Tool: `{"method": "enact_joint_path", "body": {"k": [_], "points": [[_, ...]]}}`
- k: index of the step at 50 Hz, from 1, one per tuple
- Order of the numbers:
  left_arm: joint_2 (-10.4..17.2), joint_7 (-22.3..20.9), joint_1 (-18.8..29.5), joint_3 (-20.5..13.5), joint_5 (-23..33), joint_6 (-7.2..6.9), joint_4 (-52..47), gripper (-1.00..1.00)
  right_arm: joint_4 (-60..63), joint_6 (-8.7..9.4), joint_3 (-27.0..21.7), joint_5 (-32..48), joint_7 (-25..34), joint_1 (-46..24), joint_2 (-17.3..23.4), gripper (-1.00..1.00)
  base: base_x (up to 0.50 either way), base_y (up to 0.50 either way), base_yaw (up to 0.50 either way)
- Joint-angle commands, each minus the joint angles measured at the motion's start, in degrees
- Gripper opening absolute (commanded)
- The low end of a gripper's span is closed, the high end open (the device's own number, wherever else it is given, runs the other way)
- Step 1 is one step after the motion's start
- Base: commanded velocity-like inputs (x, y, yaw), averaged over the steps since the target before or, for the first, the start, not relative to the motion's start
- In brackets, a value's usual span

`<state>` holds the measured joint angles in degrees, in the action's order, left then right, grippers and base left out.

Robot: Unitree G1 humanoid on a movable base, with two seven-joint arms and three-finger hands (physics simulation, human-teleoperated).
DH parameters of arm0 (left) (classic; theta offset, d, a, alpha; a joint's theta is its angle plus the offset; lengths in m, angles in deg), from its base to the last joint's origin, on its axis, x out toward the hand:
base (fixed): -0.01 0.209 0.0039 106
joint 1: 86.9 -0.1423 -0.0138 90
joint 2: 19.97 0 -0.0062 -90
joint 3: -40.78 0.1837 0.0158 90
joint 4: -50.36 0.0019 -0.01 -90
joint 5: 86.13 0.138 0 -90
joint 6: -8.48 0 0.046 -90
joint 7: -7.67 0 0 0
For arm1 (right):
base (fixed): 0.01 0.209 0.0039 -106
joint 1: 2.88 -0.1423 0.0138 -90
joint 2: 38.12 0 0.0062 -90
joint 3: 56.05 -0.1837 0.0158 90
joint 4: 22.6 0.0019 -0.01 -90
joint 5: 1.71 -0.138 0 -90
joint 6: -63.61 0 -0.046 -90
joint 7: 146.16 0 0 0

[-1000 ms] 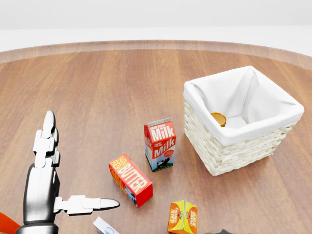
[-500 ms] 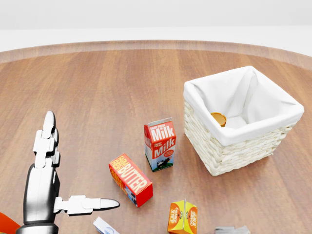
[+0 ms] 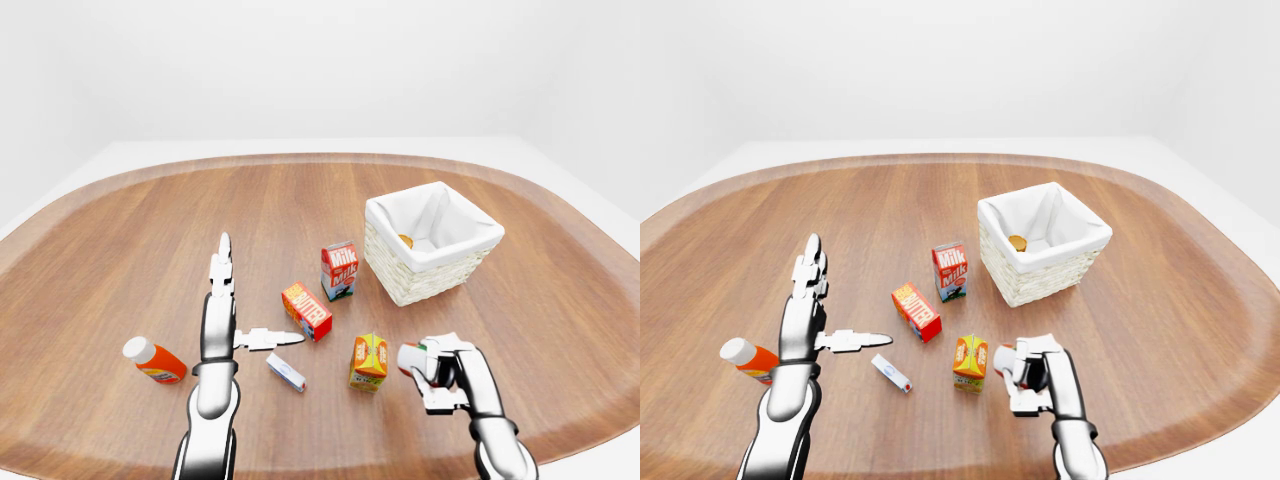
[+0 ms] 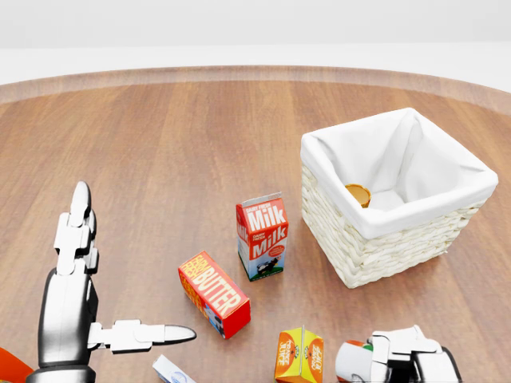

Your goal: Pick up the alphabet soup and the tomato sauce, and put them in the basket.

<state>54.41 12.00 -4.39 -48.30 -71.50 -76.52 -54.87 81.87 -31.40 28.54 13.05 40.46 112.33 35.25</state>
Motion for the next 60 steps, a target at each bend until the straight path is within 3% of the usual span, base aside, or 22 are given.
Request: {"method": "enact_joint_path", "body": {"k": [1, 18, 33, 48, 60], "points": [[0.0, 0.2, -0.3, -0.3, -0.4, 0.0, -0.5, 1.0, 6.3, 0.0, -2.5, -0.9, 1.5, -0.8, -1.2, -1.0, 0.0, 0.0, 0.0], [0.0, 0.1, -0.3, -0.3, -0.4, 0.0, -0.2, 1.0, 7.8, 0.0, -6.2, -1.3, 1.7, -7.9, -0.7, -1.0, 0.0, 0.0, 0.0], [0.0, 0.2, -0.4, -0.3, -0.3, 0.0, -0.3, 1.0, 12.3, 0.0, -6.4, -1.6, 0.6, -14.1, 1.1, -1.0, 0.0, 0.0, 0.0], [0.0, 0.2, -0.4, -0.3, -0.4, 0.0, -0.3, 1.0, 5.0, 0.0, -6.7, 0.5, -4.3, -25.9, 5.9, -1.0, 0.0, 0.0, 0.0], [0.0, 0.2, -0.4, -0.3, -0.4, 0.0, -0.3, 1.0, 9.9, 0.0, -6.6, 0.4, -4.0, -32.3, 8.3, -1.0, 0.0, 0.0, 0.0]]}}
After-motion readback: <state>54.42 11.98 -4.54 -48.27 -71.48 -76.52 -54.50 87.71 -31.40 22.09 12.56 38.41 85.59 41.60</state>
